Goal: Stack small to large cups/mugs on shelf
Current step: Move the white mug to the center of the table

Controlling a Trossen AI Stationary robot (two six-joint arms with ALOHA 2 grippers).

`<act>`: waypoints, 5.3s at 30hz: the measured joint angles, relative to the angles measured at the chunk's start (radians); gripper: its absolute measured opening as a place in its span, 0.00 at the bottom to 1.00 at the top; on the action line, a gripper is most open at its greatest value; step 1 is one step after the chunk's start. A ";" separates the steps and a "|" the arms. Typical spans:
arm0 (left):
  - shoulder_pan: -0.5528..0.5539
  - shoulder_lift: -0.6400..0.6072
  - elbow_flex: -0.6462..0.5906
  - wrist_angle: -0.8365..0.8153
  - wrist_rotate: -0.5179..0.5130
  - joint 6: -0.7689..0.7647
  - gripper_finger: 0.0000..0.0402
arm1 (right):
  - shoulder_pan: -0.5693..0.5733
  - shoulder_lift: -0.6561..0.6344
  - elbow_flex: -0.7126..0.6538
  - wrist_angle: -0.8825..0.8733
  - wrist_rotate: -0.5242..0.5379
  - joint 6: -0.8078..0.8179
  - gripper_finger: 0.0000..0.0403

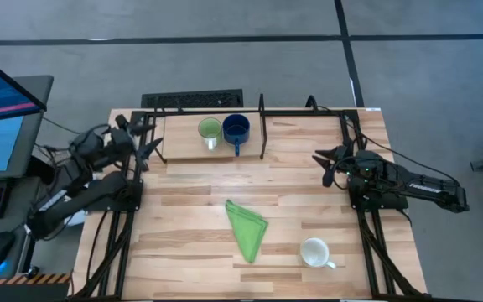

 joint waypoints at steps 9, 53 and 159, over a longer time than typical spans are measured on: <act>0.000 -0.166 -0.188 0.015 -0.056 -0.046 0.57 | 0.000 0.000 0.000 0.001 -0.051 0.002 0.32; 0.000 -0.167 -0.246 -0.037 -0.109 -0.043 0.57 | 0.500 0.895 1.057 -0.464 -0.419 0.217 0.32; 0.000 -0.166 -0.245 -0.061 -0.111 -0.029 0.57 | 0.921 1.521 1.040 -0.701 -0.183 0.856 0.69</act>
